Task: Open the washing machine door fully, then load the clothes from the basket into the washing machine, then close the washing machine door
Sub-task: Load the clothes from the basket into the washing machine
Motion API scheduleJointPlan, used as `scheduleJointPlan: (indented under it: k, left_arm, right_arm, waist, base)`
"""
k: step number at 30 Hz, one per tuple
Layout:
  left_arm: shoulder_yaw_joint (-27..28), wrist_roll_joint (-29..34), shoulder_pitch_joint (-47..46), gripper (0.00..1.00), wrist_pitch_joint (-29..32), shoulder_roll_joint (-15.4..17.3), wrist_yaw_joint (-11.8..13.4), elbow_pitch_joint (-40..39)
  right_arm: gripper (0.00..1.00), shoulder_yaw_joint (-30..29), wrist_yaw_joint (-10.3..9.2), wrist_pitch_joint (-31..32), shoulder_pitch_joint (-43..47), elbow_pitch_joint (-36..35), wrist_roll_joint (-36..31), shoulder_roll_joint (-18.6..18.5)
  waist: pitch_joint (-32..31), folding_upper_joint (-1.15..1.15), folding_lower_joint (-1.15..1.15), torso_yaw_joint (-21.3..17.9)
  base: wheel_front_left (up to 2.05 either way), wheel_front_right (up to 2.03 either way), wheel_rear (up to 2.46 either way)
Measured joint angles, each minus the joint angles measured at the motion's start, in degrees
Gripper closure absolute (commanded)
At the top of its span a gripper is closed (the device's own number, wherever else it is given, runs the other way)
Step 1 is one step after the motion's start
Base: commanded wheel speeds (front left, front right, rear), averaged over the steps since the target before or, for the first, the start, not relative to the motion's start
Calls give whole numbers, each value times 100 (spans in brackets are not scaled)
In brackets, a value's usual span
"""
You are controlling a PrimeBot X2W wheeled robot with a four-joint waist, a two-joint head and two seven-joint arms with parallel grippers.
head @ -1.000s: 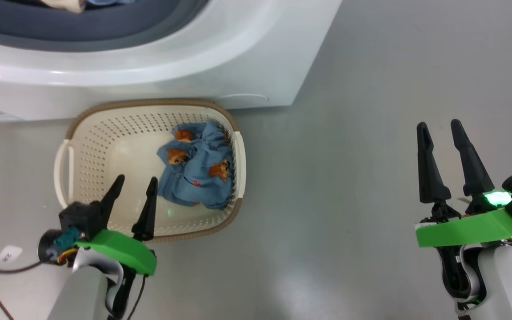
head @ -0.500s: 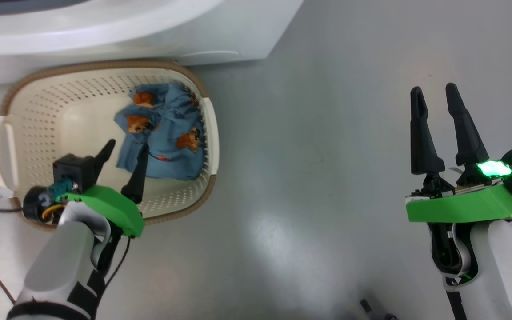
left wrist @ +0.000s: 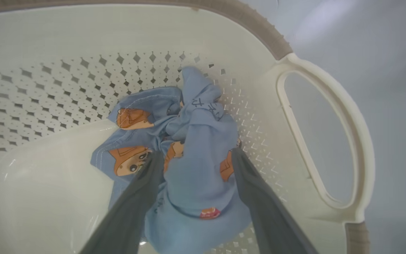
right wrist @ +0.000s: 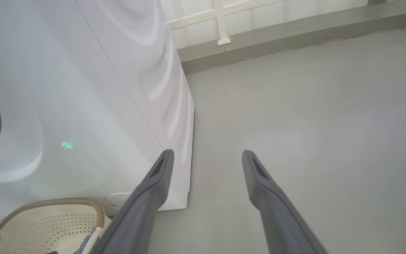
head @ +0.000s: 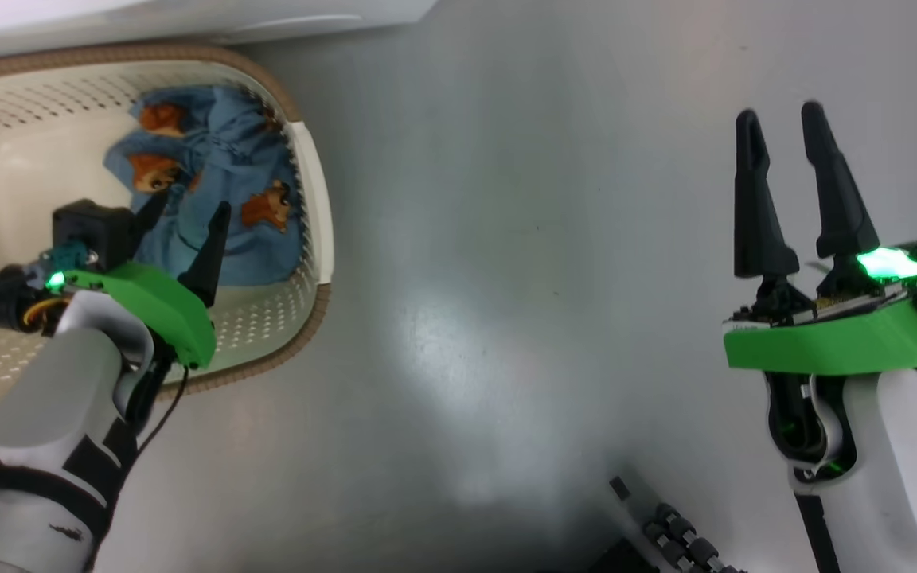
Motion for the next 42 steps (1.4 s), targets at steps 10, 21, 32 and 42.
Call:
scheduleJointPlan:
  k: [10, 21, 32, 42]
  left_arm:
    - [-1056, -737, -501, 0, 102, 328, 0, 2]
    - [-1993, -1708, -870, 14, 271, 636, 0, -37]
    - [-2509, -2463, -934, 100, 79, 617, 0, -83]
    - [-2071, -2784, -690, 100, -18, 553, 0, -266]
  right_arm:
    - [0, 125, 1, 0, -317, -179, 10, 11]
    - [0, 265, 0, 0, -353, -309, 10, 15]
    - [0, 167, 1, 0, -351, -310, -40, 18]
    - [0, 85, 1, 0, -319, -168, -155, 19]
  waist:
    - [463, 0, 0, -195]
    - [651, 0, 0, -405]
    - [494, 0, 0, -355]
    - [20, 0, 0, -143]
  base:
    - [0, 0, 0]
    - [0, 0, 0]
    - [0, 0, 0]
    - [0, 0, 0]
